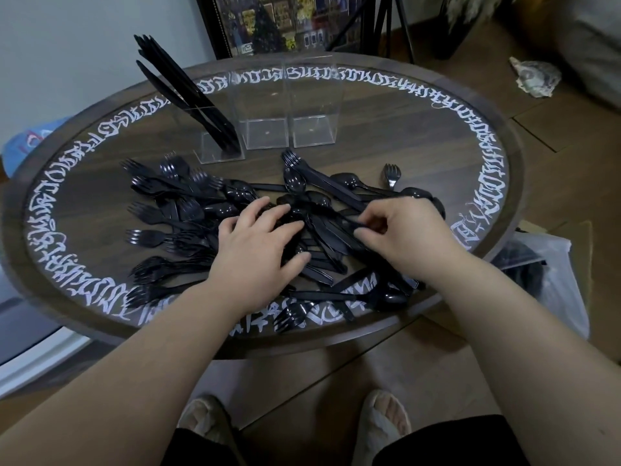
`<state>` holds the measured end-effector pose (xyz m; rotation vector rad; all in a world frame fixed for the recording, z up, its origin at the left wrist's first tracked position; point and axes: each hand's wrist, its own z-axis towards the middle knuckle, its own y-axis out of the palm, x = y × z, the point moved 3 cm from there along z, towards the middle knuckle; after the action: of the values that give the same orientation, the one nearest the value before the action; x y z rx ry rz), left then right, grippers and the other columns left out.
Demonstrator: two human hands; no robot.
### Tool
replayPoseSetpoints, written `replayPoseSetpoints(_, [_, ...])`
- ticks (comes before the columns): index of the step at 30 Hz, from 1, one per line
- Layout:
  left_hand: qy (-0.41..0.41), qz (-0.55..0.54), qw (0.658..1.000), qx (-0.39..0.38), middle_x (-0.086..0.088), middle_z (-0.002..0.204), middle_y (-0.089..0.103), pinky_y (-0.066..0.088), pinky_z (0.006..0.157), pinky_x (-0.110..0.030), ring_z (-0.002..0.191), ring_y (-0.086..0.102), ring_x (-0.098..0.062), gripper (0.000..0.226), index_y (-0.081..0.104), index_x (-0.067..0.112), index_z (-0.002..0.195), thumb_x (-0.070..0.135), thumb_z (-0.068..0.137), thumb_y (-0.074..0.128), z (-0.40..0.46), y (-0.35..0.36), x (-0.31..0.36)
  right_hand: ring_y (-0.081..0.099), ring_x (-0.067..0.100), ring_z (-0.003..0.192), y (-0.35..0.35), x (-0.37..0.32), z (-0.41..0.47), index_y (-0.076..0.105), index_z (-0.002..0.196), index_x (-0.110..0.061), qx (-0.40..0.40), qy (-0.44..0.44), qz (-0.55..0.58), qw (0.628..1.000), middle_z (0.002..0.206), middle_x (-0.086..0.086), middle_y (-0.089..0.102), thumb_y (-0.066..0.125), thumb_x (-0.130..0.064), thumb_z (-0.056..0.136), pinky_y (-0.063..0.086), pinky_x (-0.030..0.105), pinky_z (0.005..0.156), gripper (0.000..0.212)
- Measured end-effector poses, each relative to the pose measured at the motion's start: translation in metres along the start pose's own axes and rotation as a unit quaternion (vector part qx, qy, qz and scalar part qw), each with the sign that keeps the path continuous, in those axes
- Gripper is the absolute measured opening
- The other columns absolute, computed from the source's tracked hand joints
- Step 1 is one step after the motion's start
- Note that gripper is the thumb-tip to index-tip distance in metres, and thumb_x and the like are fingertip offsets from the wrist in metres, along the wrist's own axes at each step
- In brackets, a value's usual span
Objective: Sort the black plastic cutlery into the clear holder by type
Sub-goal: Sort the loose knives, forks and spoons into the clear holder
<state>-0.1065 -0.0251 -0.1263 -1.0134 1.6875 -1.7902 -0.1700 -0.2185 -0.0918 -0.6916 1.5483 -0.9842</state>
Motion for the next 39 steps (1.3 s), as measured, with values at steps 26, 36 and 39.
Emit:
replayPoseSetpoints(26, [-0.119,-0.156,0.978,0.073,0.0,0.112,0.058,0.036,0.093,-0.034,0.112,0.045,-0.023,0.065,0.073,0.023,0.1,0.069,0.088,0.029,0.015,-0.011,0.015,0.064,0.022,0.088,0.029,-0.024,0.004,0.069,0.103,-0.022,0.035,-0.075,0.047,0.995,0.089,-0.001,0.072,0.056,-0.031,0.092,0.05,0.037,0.077,0.019])
replayPoseSetpoints(36, [-0.287,-0.491,0.814,0.12,-0.001,0.072,0.06,0.047,0.074,-0.039,0.075,0.056,-0.024,0.025,0.057,0.014,0.07,0.023,0.09,0.046,0.027,-0.011,0.004,0.055,0.015,0.098,0.022,-0.021,0.013,0.072,0.107,-0.023,0.055,-0.08,0.107,0.99,0.098,-0.006,0.07,0.059,-0.038,0.09,0.043,0.029,0.087,0.026])
replayPoseSetpoints(39, [-0.294,-0.547,0.774,0.121,-0.001,0.076,0.067,0.049,0.069,-0.032,0.071,0.064,-0.014,0.023,0.054,0.011,0.084,0.016,0.097,0.036,0.027,-0.01,-0.002,0.051,0.024,0.107,0.025,0.007,0.022,0.068,0.115,-0.02,0.085,0.002,0.017,0.996,0.113,-0.002,0.065,0.053,-0.029,0.093,0.035,0.029,0.093,0.028])
